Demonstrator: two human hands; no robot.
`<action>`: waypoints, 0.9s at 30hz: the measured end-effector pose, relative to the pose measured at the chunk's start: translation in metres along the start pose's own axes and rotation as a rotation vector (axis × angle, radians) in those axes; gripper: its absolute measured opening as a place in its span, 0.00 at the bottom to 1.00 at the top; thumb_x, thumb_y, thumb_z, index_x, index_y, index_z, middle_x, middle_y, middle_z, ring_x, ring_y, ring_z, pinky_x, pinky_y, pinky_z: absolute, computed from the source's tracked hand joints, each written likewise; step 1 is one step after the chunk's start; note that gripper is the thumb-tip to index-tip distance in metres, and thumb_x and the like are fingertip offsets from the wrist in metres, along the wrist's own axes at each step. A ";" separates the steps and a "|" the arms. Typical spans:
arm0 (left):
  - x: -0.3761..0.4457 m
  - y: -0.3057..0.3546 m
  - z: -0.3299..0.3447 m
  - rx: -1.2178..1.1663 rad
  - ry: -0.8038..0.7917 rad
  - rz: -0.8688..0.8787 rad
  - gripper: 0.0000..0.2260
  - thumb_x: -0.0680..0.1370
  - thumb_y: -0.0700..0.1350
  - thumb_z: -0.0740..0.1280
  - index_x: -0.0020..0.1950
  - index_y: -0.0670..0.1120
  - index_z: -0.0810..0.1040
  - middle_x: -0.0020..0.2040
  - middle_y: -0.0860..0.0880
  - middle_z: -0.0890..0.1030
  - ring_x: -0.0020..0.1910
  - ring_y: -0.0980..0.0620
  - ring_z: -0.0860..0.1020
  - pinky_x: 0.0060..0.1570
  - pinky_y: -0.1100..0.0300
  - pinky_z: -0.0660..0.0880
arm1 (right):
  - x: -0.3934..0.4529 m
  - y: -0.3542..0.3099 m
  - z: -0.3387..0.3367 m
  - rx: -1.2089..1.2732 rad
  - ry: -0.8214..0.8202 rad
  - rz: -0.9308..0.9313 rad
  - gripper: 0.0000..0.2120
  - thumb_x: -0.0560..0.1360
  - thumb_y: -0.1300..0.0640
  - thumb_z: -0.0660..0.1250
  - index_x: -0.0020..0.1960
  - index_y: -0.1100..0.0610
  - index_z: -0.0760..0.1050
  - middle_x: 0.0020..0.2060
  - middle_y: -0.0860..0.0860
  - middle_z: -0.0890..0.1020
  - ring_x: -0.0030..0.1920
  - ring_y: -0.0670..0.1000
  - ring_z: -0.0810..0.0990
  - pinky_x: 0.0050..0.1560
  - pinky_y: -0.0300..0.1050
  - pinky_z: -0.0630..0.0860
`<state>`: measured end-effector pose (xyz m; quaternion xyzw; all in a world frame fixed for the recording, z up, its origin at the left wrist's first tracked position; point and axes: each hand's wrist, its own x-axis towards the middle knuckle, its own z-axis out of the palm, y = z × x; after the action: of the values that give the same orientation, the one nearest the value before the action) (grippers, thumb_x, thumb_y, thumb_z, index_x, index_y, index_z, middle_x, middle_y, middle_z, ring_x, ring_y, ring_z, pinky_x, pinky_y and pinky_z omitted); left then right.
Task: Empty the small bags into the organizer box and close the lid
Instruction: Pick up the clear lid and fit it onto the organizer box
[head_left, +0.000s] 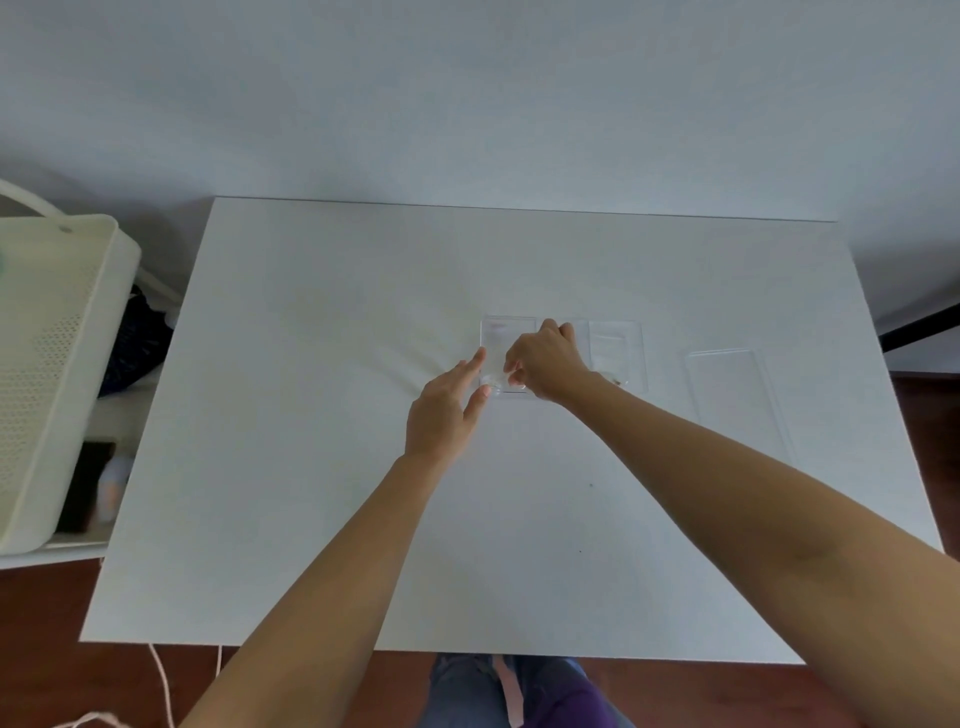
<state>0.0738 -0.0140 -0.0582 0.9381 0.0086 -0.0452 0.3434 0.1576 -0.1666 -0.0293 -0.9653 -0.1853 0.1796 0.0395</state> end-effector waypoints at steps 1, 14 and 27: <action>0.000 0.000 0.000 -0.003 -0.003 -0.001 0.21 0.81 0.52 0.58 0.75 0.56 0.61 0.72 0.47 0.73 0.71 0.48 0.71 0.66 0.48 0.74 | 0.000 0.000 0.000 -0.006 0.007 -0.001 0.09 0.75 0.51 0.69 0.55 0.49 0.82 0.52 0.48 0.84 0.59 0.55 0.71 0.58 0.47 0.63; 0.006 0.012 -0.005 -0.014 -0.019 -0.086 0.22 0.79 0.46 0.64 0.73 0.49 0.67 0.75 0.42 0.64 0.74 0.44 0.64 0.69 0.50 0.68 | -0.039 0.034 -0.012 0.288 0.368 0.021 0.09 0.78 0.56 0.65 0.54 0.52 0.82 0.55 0.47 0.84 0.58 0.55 0.73 0.53 0.45 0.60; 0.065 0.160 0.035 0.006 -0.086 0.263 0.21 0.79 0.41 0.62 0.72 0.41 0.66 0.76 0.43 0.64 0.76 0.45 0.61 0.73 0.49 0.64 | -0.181 0.170 0.020 0.484 0.394 0.666 0.13 0.77 0.56 0.68 0.60 0.59 0.79 0.60 0.57 0.80 0.61 0.60 0.74 0.62 0.53 0.72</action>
<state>0.1436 -0.1601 0.0124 0.9293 -0.1295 -0.0400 0.3437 0.0517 -0.3920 -0.0119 -0.9510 0.1938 0.0336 0.2387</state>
